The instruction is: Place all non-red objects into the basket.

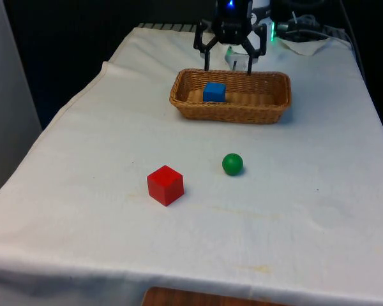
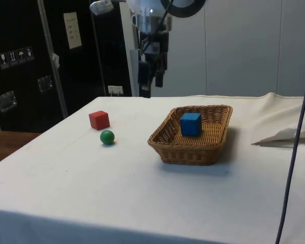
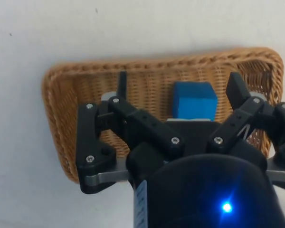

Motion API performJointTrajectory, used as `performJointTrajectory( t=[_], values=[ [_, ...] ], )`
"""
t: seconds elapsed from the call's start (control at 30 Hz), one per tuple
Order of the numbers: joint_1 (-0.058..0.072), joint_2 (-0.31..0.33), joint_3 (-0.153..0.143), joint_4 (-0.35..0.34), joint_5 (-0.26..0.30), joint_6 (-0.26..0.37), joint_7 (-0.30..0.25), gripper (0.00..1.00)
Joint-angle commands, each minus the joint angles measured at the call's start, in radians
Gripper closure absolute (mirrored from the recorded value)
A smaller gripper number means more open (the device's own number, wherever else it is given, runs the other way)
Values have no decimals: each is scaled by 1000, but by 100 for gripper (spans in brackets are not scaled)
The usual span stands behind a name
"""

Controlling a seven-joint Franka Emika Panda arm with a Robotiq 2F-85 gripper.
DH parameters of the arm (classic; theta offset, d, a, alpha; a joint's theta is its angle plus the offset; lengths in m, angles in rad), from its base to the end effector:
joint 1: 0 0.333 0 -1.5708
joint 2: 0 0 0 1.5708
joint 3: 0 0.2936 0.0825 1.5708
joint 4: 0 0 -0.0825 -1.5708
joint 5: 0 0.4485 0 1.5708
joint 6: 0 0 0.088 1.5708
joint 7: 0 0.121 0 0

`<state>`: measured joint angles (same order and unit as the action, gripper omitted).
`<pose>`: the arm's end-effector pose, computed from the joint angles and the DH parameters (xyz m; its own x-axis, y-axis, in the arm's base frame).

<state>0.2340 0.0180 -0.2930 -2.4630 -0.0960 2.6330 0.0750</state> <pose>0.5326 -0.0303 0.2156 0.9869 -0.0485 0.1536 -0.0572 -0.9970 0.0527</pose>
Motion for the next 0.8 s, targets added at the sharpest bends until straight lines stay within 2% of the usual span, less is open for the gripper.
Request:
performJointTrajectory(
  t=[0.0,0.1,0.13,0.17,0.27,0.4,0.43,0.47,0.57,0.7,0.73,0.77],
  values=[
    [4,17,8,18,34,-10,-19,0],
    [4,60,25,57,53,-9,-23,0],
    [1,54,18,51,28,-3,-9,0],
    [3,72,29,68,56,-9,-23,0],
    [0,115,44,109,68,-9,-26,0],
    [-3,157,50,154,85,-11,-38,0],
    [1,154,40,148,57,-3,-18,0],
    [-4,166,51,165,89,-12,-42,0],
    [-7,193,54,195,111,-13,-61,0],
    [-13,233,56,238,171,-14,-113,0],
    [-13,239,56,246,184,-14,-123,0],
    [-1,234,39,236,147,-4,-95,0]
  ],
)
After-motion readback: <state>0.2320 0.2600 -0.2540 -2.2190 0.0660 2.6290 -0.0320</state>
